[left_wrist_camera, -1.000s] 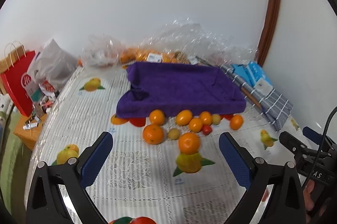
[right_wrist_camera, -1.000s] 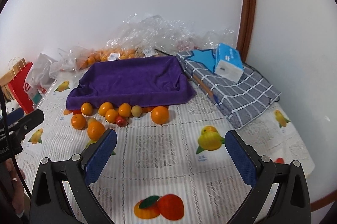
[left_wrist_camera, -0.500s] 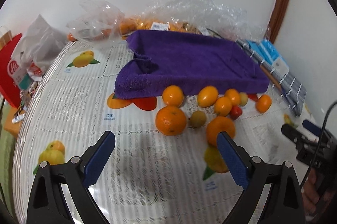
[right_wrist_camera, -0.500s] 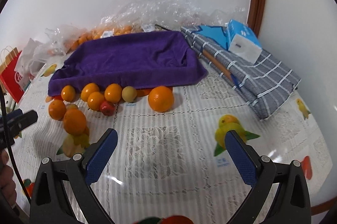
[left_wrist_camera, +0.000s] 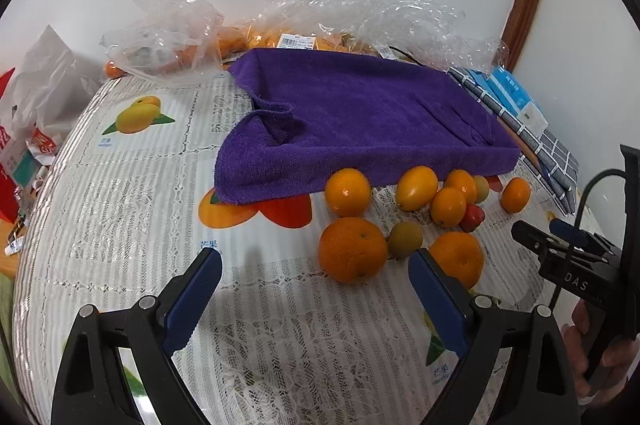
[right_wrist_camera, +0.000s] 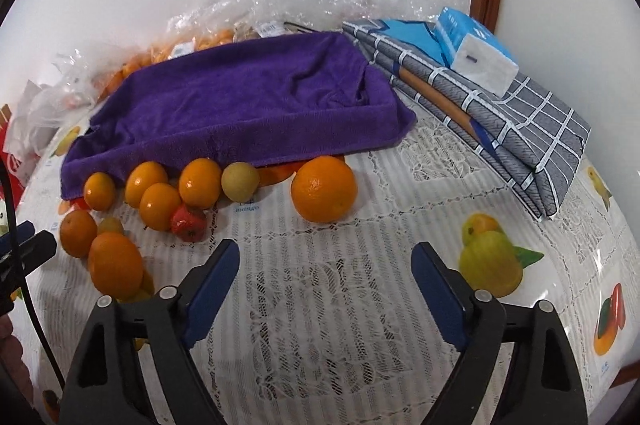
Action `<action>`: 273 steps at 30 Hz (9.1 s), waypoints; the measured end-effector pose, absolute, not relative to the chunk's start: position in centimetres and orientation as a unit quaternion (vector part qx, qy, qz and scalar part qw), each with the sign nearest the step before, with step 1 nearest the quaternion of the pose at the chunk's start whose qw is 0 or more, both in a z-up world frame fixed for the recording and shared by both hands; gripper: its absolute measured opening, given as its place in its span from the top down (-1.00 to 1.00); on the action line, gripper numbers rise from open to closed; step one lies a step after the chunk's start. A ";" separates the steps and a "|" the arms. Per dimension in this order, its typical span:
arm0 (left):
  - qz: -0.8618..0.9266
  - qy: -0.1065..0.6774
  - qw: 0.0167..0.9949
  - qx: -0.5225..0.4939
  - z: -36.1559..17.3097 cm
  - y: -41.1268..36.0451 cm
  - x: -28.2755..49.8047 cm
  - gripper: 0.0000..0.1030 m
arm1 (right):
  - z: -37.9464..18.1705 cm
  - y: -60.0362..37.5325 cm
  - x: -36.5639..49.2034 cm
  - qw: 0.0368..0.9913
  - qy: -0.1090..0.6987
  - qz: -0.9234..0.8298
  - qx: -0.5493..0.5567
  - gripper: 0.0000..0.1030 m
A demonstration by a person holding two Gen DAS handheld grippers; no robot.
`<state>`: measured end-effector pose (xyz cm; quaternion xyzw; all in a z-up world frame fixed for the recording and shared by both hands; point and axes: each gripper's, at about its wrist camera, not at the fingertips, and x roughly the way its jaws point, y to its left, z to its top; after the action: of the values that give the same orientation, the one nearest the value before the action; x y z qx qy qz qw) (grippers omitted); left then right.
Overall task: Organize fruits
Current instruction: 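Move both grippers down toward the oranges lying before the purple towel, then close the right gripper on a large orange while the left gripper grasps another orange, then lift both oranges onto the purple towel and open the right gripper, then open the left gripper to drop its orange on the towel while the right withdraws, then grasp a small yellow-green fruit with the right gripper while the left grasps an orange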
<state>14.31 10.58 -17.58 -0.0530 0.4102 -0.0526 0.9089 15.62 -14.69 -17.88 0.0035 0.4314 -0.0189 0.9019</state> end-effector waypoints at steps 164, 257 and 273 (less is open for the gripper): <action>-0.023 0.389 0.914 -0.113 -18.4 7.2 28.0 0.23 | -17.4 -13.8 28.6 0.918 0.393 0.054 -0.002 0.17; -0.030 0.361 0.921 -0.141 -18.7 10.2 15.9 -0.16 | -18.3 -13.5 19.8 0.915 0.386 0.109 -0.050 0.47; -0.064 0.356 0.918 -0.159 -18.8 9.7 17.6 0.37 | -17.4 -15.6 18.8 0.928 0.358 0.103 0.001 0.47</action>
<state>17.55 9.67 -18.84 -0.1587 0.3564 -0.0644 0.9185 18.79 -15.59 -17.38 0.0011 0.3575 0.1035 0.9282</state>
